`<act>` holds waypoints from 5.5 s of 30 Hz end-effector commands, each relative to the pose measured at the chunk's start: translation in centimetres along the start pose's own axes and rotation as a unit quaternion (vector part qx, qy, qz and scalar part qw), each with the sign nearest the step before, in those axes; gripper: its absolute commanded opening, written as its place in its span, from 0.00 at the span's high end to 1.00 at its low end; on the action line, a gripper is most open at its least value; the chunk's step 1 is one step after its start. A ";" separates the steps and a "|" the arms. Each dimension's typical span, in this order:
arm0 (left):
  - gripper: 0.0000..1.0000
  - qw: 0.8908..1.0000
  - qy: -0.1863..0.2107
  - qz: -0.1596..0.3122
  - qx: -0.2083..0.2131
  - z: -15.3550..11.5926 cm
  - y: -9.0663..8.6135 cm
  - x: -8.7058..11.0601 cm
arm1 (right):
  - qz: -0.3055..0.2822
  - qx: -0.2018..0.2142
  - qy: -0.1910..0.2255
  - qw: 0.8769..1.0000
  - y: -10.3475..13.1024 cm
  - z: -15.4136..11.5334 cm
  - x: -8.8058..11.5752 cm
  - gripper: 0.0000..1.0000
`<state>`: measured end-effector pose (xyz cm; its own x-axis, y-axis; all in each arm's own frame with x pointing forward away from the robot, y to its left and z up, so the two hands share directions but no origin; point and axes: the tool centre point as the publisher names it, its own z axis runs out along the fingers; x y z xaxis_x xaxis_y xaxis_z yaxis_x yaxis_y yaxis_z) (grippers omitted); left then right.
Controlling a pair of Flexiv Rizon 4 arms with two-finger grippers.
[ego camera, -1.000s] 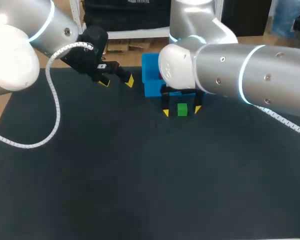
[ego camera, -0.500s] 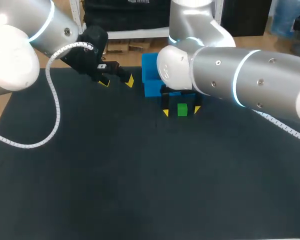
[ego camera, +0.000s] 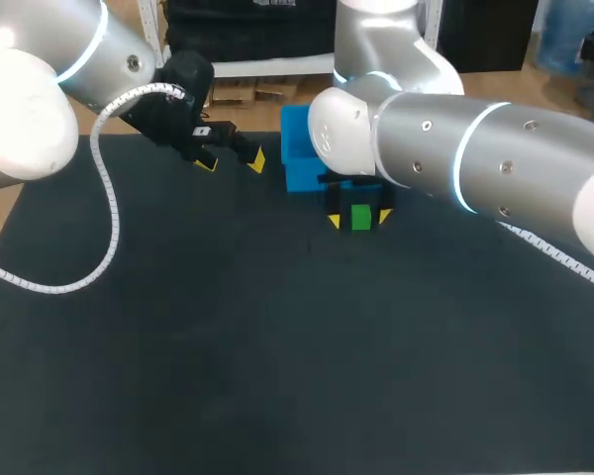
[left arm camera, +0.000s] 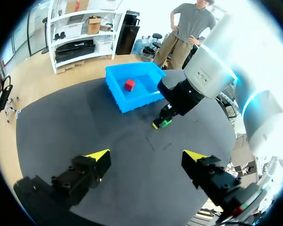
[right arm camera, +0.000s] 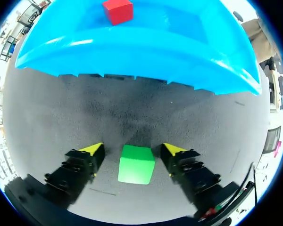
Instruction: Use the left arm to pick the red cube and place it into the blue plastic box first, then use the right arm to grasp the green cube and put it into the same blue plastic box after the first action is fully finished.
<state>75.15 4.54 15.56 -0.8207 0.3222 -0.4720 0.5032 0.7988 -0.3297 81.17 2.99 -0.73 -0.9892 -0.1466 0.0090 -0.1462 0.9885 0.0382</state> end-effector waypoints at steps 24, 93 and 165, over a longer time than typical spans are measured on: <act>0.00 1.000 -0.002 0.001 0.002 -0.1 0.1 0.1 | 0.007 0.002 -0.002 1.000 -0.6 -1.2 1.9 1.00; 0.00 1.000 -0.002 0.001 0.002 -0.1 0.1 0.1 | -0.016 0.017 -0.031 0.999 -3.3 -12.2 0.6 1.00; 0.00 1.000 -0.002 0.001 0.002 -0.1 0.1 0.1 | -0.034 0.018 -0.075 0.996 -4.5 -17.1 -8.7 1.00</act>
<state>75.15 4.54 15.56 -0.8207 0.3221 -0.4719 0.5031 0.7989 -0.3297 89.38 -1.18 16.11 -0.9478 -0.2022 -0.2467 -0.2083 0.9781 -0.0013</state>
